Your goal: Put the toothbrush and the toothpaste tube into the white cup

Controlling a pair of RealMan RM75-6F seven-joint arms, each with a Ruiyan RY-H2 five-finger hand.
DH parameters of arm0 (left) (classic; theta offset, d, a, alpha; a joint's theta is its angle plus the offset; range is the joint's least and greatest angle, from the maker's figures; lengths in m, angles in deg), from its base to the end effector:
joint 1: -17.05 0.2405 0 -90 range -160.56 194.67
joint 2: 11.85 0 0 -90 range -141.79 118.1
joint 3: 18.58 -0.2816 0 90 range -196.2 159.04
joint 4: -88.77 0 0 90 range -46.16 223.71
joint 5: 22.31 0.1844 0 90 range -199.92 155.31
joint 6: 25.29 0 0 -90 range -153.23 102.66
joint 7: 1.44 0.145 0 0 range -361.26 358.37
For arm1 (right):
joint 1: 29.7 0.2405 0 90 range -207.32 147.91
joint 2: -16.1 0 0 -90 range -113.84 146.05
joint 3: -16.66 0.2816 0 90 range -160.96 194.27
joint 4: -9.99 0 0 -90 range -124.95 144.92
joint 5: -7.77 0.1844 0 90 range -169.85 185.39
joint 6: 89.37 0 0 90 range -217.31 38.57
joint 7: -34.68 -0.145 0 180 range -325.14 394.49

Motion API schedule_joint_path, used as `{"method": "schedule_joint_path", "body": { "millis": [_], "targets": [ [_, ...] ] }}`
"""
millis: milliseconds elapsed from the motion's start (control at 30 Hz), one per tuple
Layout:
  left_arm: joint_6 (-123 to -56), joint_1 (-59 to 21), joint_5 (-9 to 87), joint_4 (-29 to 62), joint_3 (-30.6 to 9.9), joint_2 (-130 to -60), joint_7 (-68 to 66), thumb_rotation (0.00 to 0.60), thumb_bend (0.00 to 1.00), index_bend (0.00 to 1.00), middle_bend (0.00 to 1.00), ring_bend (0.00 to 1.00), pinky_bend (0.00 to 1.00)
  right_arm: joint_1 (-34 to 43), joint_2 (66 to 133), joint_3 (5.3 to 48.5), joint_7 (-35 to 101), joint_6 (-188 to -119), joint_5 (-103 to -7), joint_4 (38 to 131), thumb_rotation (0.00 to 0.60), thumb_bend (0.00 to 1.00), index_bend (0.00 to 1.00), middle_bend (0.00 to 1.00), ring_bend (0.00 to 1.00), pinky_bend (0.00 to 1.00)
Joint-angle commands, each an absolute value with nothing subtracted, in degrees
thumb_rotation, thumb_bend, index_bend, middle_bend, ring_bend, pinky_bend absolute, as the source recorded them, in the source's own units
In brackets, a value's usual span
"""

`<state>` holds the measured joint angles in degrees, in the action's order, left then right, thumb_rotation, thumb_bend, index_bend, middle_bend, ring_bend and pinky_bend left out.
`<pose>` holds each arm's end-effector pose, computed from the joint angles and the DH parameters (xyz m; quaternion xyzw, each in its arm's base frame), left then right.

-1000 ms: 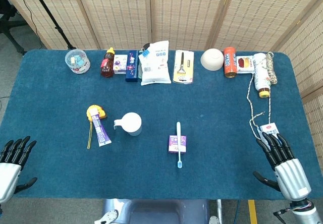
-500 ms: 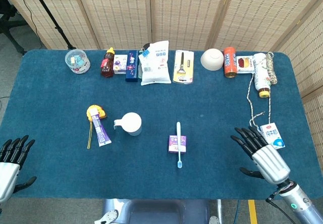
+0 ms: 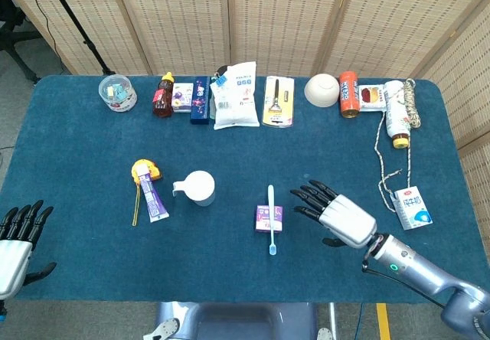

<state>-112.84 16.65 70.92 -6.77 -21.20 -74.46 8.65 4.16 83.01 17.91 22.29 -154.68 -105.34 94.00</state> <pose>-0.3154 0.1381 0.1844 -0.6526 -0.3531 -0.3322 0.5823 -0.2050 -0.2900 0.1142 0.8454 -0.2148 0.4051 0.2741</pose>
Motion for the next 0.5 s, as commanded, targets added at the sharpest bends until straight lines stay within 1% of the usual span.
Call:
{"method": "schedule_joint_path", "body": {
  "millis": [33, 167, 333, 500],
  "targets": [
    [-112.38, 16.43, 70.19, -7.06, -20.87, -74.43, 8.82, 0.6, 0.01, 0.0, 0.0, 0.0, 0.0, 8.27, 84.8, 19.49, 26.53, -148.88, -103.87, 95.14, 0.6, 0.22, 0.24, 0.05, 0.0, 0.0],
    [-111.48, 15.98, 69.05, -7.47, -20.41, -74.33, 9.03, 0.6, 0.01, 0.0, 0.0, 0.0, 0.0, 10.71, 86.02, 20.0, 29.49, -145.23, -102.73, 95.1, 0.6, 0.28, 0.28, 0.06, 0.0, 0.0],
    [-110.23, 15.42, 67.77, -7.99, -20.05, -74.27, 9.6, 0.6, 0.01, 0.0, 0.0, 0.0, 0.0, 13.04, 87.8, 20.42, 32.7, -141.09, -100.46, 94.32, 0.6, 0.31, 0.29, 0.06, 0.0, 0.0],
    [-109.75, 15.2, 67.28, -8.38, -20.0, -74.29, 10.14, 0.6, 0.01, 0.0, 0.0, 0.0, 0.0, 14.48, 89.18, 20.42, 35.43, -138.56, -98.72, 94.27, 0.6, 0.33, 0.32, 0.07, 0.0, 0.0]
  ]
}}
